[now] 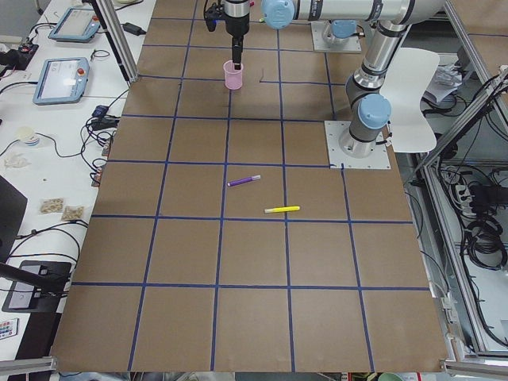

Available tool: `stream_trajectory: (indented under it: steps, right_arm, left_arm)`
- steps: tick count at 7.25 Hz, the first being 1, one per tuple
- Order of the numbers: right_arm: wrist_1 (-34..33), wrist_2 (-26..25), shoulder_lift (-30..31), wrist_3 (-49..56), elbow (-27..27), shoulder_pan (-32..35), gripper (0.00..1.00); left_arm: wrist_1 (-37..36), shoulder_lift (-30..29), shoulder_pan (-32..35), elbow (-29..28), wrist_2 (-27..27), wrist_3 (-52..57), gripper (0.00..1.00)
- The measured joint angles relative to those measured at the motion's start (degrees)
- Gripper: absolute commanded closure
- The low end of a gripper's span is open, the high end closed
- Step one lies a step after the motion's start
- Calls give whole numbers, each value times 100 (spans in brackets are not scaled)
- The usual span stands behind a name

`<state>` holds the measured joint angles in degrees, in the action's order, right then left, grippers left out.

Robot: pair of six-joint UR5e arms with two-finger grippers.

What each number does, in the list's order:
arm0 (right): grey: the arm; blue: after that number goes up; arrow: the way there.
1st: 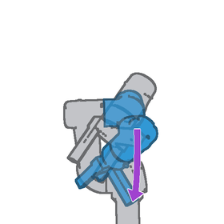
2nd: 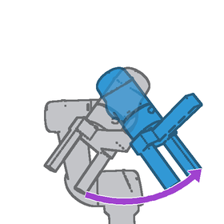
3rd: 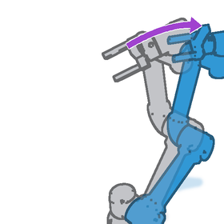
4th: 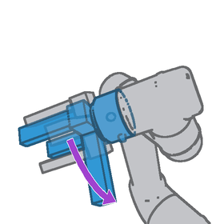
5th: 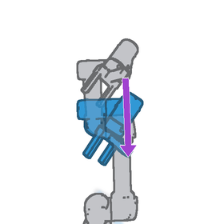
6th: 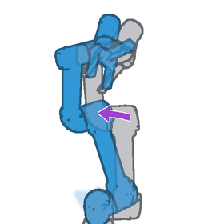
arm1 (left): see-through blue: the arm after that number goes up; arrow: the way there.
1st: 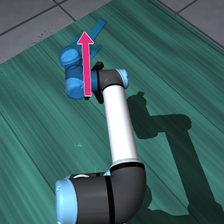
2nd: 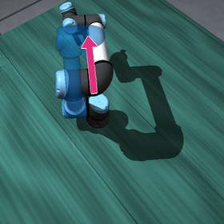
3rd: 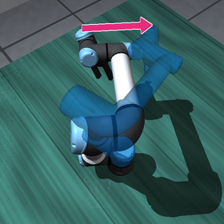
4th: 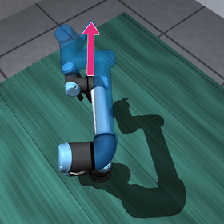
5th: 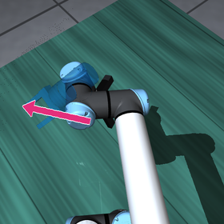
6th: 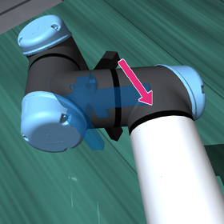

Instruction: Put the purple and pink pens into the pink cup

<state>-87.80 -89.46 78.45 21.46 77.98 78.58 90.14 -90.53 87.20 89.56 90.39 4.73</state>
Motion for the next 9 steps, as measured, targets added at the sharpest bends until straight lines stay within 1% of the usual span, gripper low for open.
stream_trajectory:
  steps: [2,3,4,6,7,9]
  right_arm:
    - [-89,-38,-30,1794,545,-896,0]
    - [-373,-79,-35,2594,914,-1305,0]
    - [-882,-97,-41,3483,1326,-1694,0]
    - [-1921,19,-106,5193,2043,-2417,0]
    - [-2287,279,-222,5958,2244,-2760,0]
    - [-2472,974,-626,7526,2398,-3587,0]
  left_arm:
    - [-13,0,-27,-2,-5,27,0]
    - [-28,-19,-105,-2,-17,71,0]
    - [-31,-59,-321,1,-30,134,0]
    - [-88,-220,-1015,56,-42,456,0]
    - [-250,-335,-1385,161,-36,601,0]
    - [-895,-613,-2038,464,-29,690,0]
